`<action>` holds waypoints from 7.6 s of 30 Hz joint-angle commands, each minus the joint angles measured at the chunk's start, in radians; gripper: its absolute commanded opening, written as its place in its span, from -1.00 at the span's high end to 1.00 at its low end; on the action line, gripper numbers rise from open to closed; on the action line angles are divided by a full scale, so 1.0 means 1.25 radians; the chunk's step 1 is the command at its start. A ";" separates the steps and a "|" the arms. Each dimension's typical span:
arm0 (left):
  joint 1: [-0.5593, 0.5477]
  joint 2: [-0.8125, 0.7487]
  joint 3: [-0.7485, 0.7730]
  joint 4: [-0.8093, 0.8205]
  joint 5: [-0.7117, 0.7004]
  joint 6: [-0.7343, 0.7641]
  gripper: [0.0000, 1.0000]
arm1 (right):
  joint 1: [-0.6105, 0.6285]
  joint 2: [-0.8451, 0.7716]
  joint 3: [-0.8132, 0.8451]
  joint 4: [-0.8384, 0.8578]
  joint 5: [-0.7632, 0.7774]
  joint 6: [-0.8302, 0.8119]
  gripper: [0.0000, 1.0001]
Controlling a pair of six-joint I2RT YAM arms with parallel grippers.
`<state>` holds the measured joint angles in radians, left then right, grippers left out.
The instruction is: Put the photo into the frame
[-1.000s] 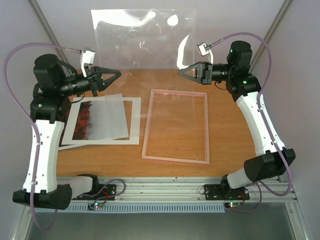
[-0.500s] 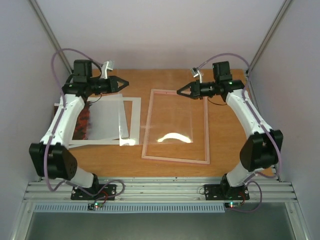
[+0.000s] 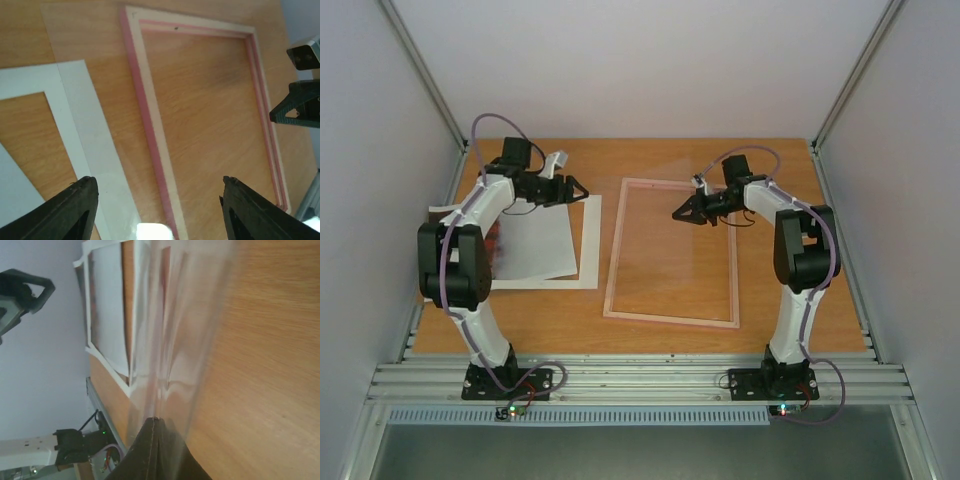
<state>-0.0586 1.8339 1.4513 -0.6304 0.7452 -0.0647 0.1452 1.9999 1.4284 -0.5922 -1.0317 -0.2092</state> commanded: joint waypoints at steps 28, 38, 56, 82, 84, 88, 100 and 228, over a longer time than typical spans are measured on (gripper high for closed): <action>-0.042 0.101 -0.050 0.045 -0.068 0.090 0.09 | -0.072 -0.054 -0.147 0.013 0.092 -0.069 0.98; -0.075 0.165 -0.014 0.074 -0.029 0.019 -0.11 | -0.092 -0.038 -0.146 -0.014 0.100 -0.096 0.98; -0.121 0.264 0.059 0.065 -0.017 -0.004 0.46 | -0.105 -0.020 -0.134 -0.032 0.089 -0.100 0.88; -0.121 0.291 0.083 0.030 -0.023 0.011 0.99 | -0.150 -0.023 -0.103 -0.119 0.082 -0.120 0.44; -0.121 0.293 0.085 0.026 -0.016 0.013 0.99 | -0.150 -0.024 -0.105 -0.120 0.083 -0.121 0.63; -0.121 0.284 0.080 0.023 0.011 0.012 0.99 | -0.150 -0.027 -0.112 -0.127 0.080 -0.127 0.94; -0.121 0.259 0.029 0.042 0.009 0.010 0.99 | -0.150 -0.049 -0.145 -0.108 0.107 -0.153 0.98; -0.121 0.281 0.071 0.037 -0.080 -0.010 -0.33 | -0.197 -0.114 -0.201 -0.119 0.223 -0.218 0.98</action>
<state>-0.2092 2.1719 1.5372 -0.5873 0.6907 -0.0769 -0.0917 1.8965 1.1862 -0.7422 -0.7700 -0.4770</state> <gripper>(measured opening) 0.666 0.024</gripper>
